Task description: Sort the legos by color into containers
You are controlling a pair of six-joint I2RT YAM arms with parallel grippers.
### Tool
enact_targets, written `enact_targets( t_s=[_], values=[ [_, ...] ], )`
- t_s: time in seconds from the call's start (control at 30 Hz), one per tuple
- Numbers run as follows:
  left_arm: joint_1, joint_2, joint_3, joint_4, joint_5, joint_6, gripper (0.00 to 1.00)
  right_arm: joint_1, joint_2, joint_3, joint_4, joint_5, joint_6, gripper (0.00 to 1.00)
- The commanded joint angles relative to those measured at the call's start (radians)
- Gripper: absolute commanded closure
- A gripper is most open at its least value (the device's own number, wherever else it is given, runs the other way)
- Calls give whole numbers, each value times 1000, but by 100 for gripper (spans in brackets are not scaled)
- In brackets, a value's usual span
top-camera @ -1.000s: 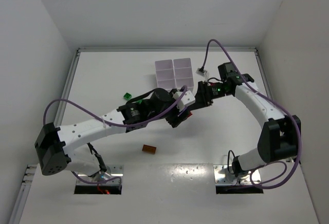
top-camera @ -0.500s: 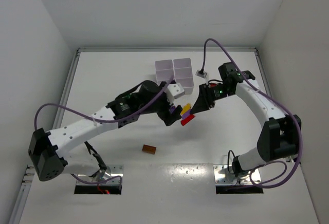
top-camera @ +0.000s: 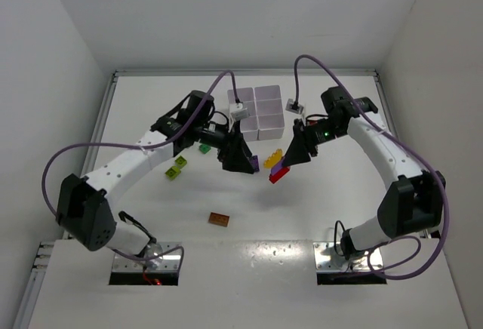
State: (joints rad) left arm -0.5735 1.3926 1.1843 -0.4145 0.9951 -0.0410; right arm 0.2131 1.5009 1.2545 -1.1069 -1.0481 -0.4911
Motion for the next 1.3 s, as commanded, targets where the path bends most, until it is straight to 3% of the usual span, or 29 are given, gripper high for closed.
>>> enact_targets(
  t_s=[0.0,0.47,0.73,0.8,0.87,0.9,1.1,1.27],
  values=[
    [24,48,41,8,197,-34,14,22,-34,78,9,-49,-69,100],
    [-20,174,204,8,120,4,20,144,-16,121,45,-27,-60,100],
    [-29,217,193,8,154,-5,20,154,-7,152,76,-27,-23,100],
    [-39,226,184,8,145,-5,26,154,2,152,76,-18,-23,100],
    [-39,226,184,8,145,-5,40,154,2,161,76,-18,-23,100],
    [-39,226,193,8,145,-5,53,154,2,161,76,-18,-23,100],
    [-29,235,202,8,169,4,88,154,-8,74,36,63,-108,100],
    [39,168,172,42,180,4,94,129,-54,-42,4,129,-198,100]
  ],
)
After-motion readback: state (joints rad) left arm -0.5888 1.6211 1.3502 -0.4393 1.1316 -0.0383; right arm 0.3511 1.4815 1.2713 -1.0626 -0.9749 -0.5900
